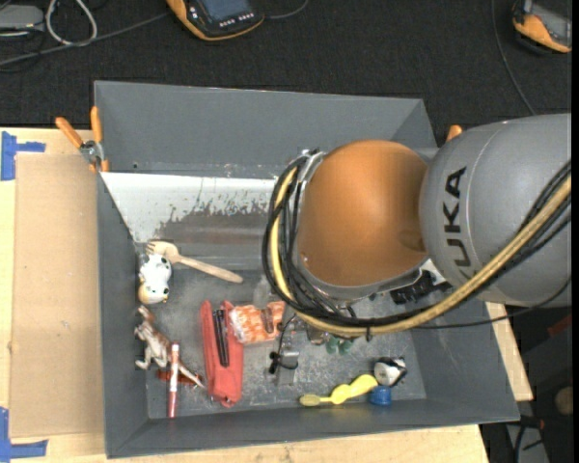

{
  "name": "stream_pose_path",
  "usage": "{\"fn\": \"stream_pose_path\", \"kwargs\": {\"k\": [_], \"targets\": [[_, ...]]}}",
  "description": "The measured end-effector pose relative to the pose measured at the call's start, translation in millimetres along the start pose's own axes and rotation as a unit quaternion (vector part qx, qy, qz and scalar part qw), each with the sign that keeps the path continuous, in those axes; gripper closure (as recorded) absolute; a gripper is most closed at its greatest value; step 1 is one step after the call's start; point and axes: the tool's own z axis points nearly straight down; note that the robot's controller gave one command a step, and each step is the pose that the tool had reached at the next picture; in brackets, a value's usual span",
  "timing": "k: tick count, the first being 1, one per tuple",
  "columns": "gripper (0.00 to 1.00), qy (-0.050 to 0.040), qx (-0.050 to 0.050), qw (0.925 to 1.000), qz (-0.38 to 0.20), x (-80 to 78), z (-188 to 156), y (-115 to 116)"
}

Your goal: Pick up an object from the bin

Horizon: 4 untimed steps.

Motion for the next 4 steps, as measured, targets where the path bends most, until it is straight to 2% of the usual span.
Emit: {"fn": "stream_pose_path", "kwargs": {"k": [1,2,3,4], "targets": [[0.0,-0.0026,0.0,1.0,0.002,-1.4,-2,-1],[0.0,-0.0045,-0.001,0.9995,-0.032,-46.9,90,-19],[0.0,-0.0055,-0.001,0.997,-0.077,-92.8,162,-31],[0.0,-0.0065,-0.002,0.9983,-0.058,-93.2,160,-29]]}}
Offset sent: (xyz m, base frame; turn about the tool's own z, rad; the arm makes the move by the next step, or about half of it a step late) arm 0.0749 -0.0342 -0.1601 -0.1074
